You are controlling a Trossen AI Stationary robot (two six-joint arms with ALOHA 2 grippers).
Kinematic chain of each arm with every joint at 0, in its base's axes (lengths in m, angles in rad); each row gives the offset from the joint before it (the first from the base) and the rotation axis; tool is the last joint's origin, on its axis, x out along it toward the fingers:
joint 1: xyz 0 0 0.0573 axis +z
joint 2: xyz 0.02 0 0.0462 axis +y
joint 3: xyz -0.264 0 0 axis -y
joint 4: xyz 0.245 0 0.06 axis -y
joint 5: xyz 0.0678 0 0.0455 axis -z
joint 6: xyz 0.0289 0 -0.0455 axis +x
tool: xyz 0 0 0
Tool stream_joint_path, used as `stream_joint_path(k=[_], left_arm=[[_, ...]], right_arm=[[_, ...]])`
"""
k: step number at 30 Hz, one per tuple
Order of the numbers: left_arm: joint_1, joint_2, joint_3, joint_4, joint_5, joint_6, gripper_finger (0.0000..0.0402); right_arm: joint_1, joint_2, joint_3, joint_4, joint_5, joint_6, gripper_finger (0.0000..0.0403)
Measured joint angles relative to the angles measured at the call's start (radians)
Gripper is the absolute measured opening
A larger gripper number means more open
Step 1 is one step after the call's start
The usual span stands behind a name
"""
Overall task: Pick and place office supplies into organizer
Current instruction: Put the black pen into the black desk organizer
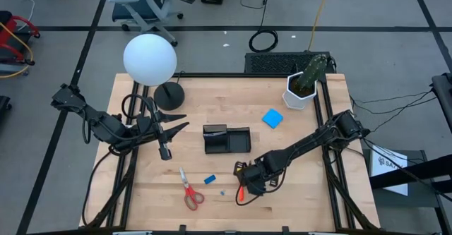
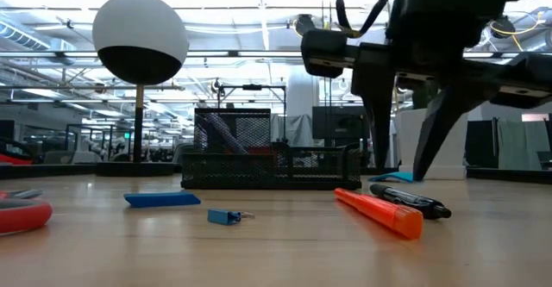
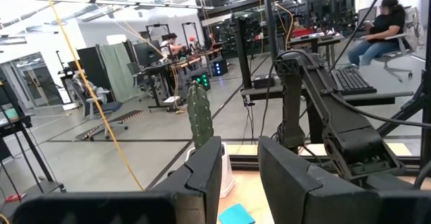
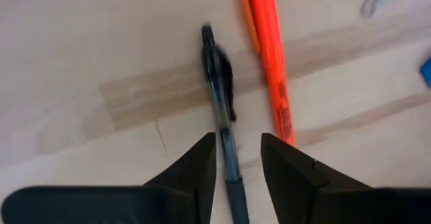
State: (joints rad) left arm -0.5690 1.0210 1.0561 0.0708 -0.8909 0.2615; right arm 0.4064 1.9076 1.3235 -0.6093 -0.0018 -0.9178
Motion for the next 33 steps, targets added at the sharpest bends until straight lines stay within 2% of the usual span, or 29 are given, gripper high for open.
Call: stream_joint_path(k=[12, 20, 33], left_arm=[[0.0, 0.0, 0.0, 0.0, 0.0, 0.0, 0.0104], [0.0, 0.0, 0.0, 0.0, 0.0, 0.0, 0.0104], [0.0, 0.0, 0.0, 0.0, 0.0, 0.0, 0.0104]], right_arm=[[-0.042, 0.001, 0.0, -0.007, -0.107, -0.044, 0.0112], [-0.066, 0.002, 0.0, -0.001, -0.108, -0.081, 0.0112], [-0.067, 0.11, 0.004, -0.01, -0.126, -0.115, 0.0112]])
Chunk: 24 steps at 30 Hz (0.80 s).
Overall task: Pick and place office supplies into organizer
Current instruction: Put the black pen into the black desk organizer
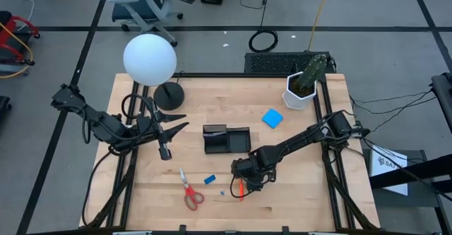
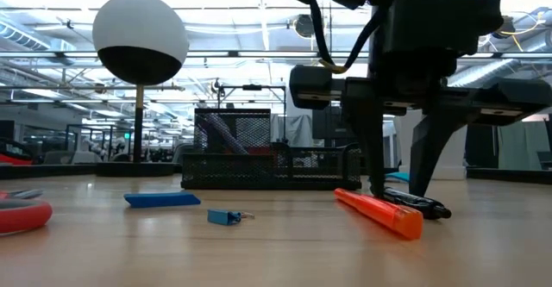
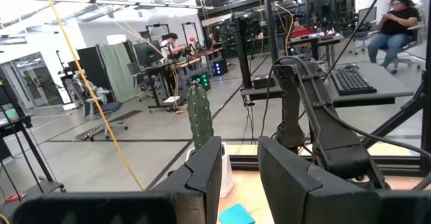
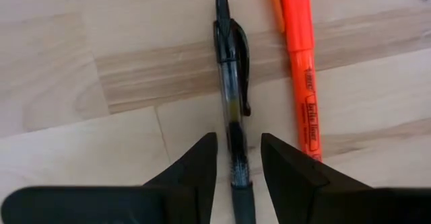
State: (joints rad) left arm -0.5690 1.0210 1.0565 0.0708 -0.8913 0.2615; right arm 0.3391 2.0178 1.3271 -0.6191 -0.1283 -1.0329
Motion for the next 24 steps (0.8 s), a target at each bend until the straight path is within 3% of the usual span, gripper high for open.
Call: stream_joint_path(k=[5, 12, 24], left_arm=[[0.0, 0.0, 0.0, 0.0, 0.0, 0.0, 0.0104], [0.0, 0.0, 0.0, 0.0, 0.0, 0.0, 0.0104], [0.0, 0.0, 0.0, 0.0, 0.0, 0.0, 0.0104]], right_arm=[[-0.001, 0.0, 0.025, -0.024, -0.004, 0.027, 0.0091], [0.0, 0.003, 0.062, -0.049, -0.008, 0.028, 0.0016], [-0.001, 0.005, 0.071, -0.06, -0.004, 0.095, 0.0015]])
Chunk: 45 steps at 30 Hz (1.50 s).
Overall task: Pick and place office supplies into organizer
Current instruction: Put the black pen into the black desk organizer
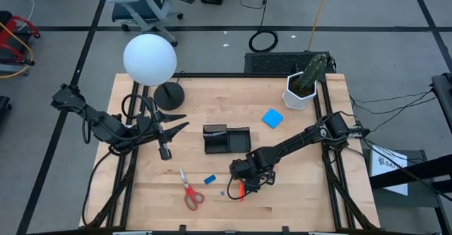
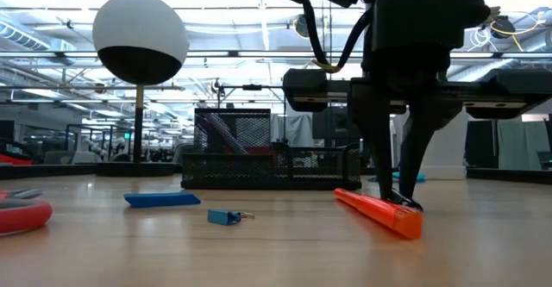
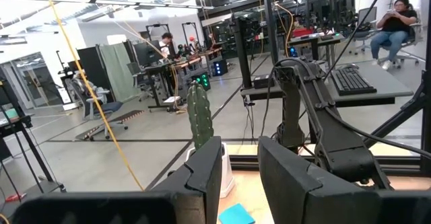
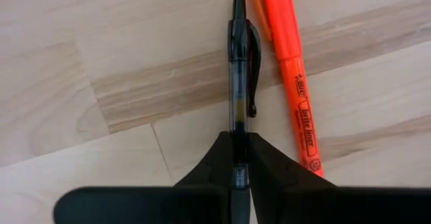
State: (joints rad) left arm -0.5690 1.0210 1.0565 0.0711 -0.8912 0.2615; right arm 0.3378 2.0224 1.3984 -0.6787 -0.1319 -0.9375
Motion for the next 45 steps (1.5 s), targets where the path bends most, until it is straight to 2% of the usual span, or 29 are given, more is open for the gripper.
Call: stream_joint_path(k=[8, 13, 16, 22, 27, 32, 35, 38, 41, 45], left_arm=[[0.0, 0.0, 0.0, 0.0, 0.0, 0.0, 0.0104], [0.0, 0.0, 0.0, 0.0, 0.0, 0.0, 0.0104], [0.0, 0.0, 0.0, 0.0, 0.0, 0.0, 0.0104], [0.0, 0.0, 0.0, 0.0, 0.0, 0.0, 0.0104], [0.0, 0.0, 0.0, 0.0, 0.0, 0.0, 0.0104], [0.0, 0.0, 0.0, 0.0, 0.0, 0.0, 0.0104], [0.0, 0.0, 0.0, 0.0, 0.0, 0.0, 0.0104], [0.0, 0.0, 0.0, 0.0, 0.0, 0.0, 0.0104], [0.0, 0.0, 0.0, 0.0, 0.0, 0.0, 0.0104], [0.0, 0.0, 0.0, 0.0, 0.0, 0.0, 0.0104]], right_arm=[[0.0, 0.006, 0.053, -0.098, 0.007, 0.036, 0.0015], [0.0, -0.005, 0.096, -0.167, 0.077, 0.042, 0.0015], [0.0, -0.016, 0.106, -0.187, 0.081, 0.065, 0.0015], [0.0, -0.081, 0.107, -0.182, 0.107, 0.139, 0.0015], [-0.008, -0.174, 0.108, -0.1, 0.135, 0.254, 0.0015], [-0.017, -0.274, 0.072, 0.1, 0.136, 0.367, 0.0015], [-0.024, -0.336, -0.003, 0.27, 0.139, 0.418, 0.0015], [-0.034, -0.399, -0.119, 0.493, 0.192, 0.453, 0.0015], [-0.05, -0.457, -0.278, 0.833, 0.261, 0.488, 0.0015], [-0.097, -0.473, -0.533, 1.425, 0.27, 0.553, 0.0015]])
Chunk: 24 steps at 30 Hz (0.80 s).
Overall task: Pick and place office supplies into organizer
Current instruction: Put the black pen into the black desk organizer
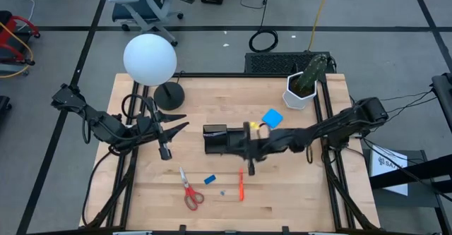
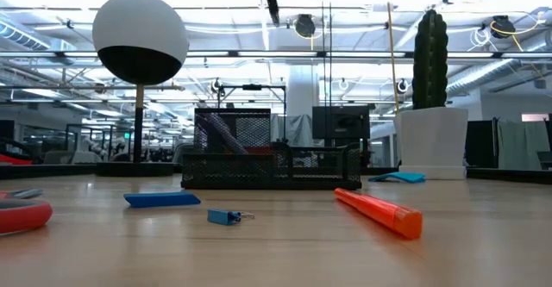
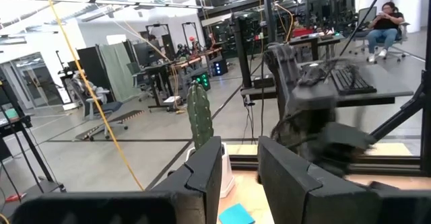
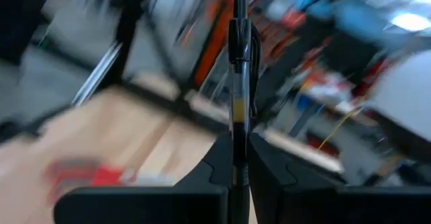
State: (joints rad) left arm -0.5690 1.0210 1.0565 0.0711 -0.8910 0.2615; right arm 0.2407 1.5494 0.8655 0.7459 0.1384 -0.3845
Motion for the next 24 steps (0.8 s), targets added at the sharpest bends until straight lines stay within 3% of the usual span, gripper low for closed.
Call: stream_joint_path(k=[3, 5, 16, 24], left_arm=[[0.0, 0.0, 0.0, 0.0, 0.0, 0.0, 0.0104], [0.0, 0.0, 0.0, 0.0, 0.0, 0.0, 0.0104], [0.0, 0.0, 0.0, 0.0, 0.0, 0.0, 0.0104], [0.0, 0.0, 0.0, 0.0, 0.0, 0.0, 0.0104]], right_arm=[[-0.05, 0.021, -0.137, 0.346, 0.006, 0.078, 0.0015], [-0.086, 0.031, -0.188, 0.454, 0.018, 0.144, 0.0015], [-0.187, 0.038, -0.21, 0.487, -0.006, 0.194, 0.0015], [-0.241, 0.198, -0.185, 0.64, -0.043, 0.27, 0.0015]])
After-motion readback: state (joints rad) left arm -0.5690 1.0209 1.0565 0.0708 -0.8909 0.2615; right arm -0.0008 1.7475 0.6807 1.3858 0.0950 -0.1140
